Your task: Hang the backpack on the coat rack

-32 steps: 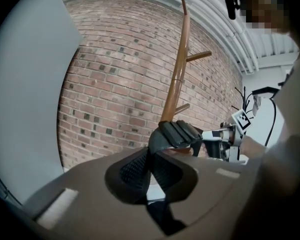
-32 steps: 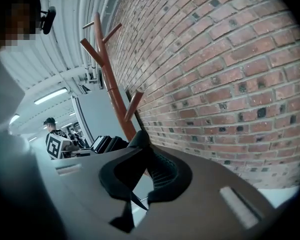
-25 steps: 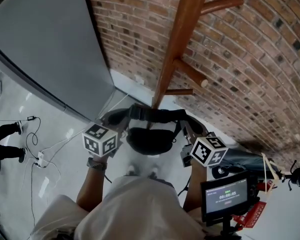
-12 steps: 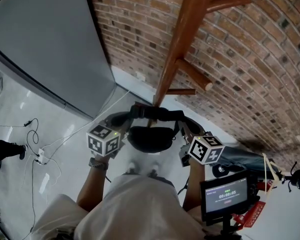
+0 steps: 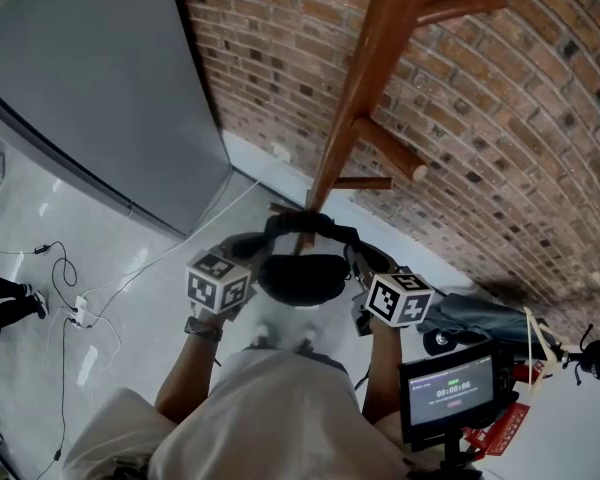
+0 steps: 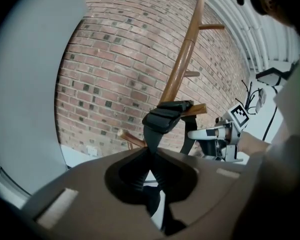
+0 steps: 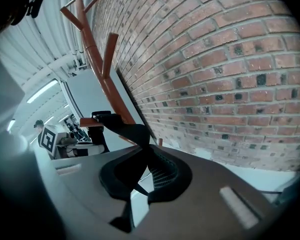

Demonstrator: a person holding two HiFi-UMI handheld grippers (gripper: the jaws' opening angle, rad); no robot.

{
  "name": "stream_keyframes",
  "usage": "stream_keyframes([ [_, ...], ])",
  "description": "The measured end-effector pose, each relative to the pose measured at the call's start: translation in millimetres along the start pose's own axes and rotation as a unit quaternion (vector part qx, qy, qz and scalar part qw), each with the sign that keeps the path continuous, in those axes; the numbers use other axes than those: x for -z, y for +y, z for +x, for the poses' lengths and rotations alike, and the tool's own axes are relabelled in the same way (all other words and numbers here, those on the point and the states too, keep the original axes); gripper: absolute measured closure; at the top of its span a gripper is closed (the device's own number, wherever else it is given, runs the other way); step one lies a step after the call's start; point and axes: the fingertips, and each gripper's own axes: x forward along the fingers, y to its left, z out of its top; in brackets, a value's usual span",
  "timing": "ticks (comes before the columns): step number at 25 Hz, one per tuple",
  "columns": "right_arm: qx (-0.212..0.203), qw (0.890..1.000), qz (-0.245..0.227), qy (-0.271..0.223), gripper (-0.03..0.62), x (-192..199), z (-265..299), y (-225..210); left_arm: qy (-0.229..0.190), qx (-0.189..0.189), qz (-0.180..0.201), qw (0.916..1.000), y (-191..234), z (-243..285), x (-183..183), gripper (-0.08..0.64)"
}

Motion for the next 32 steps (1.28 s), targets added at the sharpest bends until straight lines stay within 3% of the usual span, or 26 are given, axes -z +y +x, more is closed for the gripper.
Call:
stream_keyframes([
  [18,-0.023,0.999,-0.004,0.048,0.584,34,35,7,0.037,0.008,0.003,0.9993,-3,30,29,0.555],
  [27,-0.038,0.997,-0.018,0.067,0.584,41,52,14,0.051,0.003,0.026,0.9984,-3,41,36,0.555],
  [32,-0.058,0.995,-0.013,0.075,0.580,44,66,21,0.063,0.003,0.064,0.9959,-3,53,39,0.555],
])
